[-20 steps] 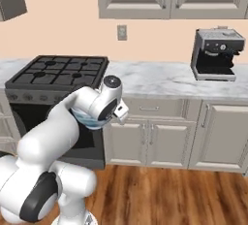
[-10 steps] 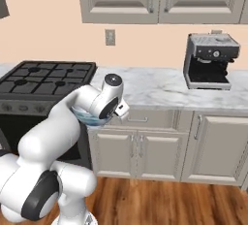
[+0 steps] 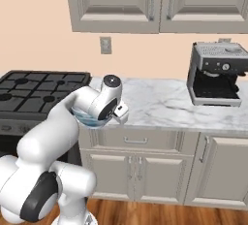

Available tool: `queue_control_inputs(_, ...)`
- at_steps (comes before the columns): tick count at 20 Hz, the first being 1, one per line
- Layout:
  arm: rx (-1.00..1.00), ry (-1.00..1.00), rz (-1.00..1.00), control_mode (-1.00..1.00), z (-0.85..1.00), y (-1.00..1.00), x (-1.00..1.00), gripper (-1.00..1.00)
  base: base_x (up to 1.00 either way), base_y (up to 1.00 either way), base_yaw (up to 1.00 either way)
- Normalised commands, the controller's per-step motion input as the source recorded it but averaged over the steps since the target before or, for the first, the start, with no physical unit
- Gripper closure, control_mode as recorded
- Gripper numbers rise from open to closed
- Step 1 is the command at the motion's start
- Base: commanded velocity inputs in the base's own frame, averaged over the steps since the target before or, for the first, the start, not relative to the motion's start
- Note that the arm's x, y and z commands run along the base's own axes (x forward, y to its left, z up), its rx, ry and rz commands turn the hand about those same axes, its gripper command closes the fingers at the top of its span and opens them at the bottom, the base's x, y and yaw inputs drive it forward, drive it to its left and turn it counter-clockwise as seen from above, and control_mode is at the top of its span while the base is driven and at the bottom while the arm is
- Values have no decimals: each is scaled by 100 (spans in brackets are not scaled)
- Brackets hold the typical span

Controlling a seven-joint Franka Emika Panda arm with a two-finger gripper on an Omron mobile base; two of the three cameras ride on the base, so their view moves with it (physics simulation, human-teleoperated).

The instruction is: Place the cup inside the bowl on the dining table and move the bowl to any counter.

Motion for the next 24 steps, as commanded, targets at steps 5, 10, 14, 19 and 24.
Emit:
queue_control_inputs(5, 0, 0, 0, 100, 0, 0, 0, 100, 32, -12, 0)
queue_control_inputs(10, 0, 0, 0, 100, 0, 0, 0, 100, 0, 0, 0)
queue_control_inputs(14, 0, 0, 0, 100, 0, 0, 0, 100, 0, 0, 0)
queue_control_inputs(19, 0, 0, 0, -100, 0, 0, 0, 100, 0, 0, 0)
queue_control_inputs(24, 0, -2, 0, -100, -9, 0, 3, 100, 0, 0, 0)
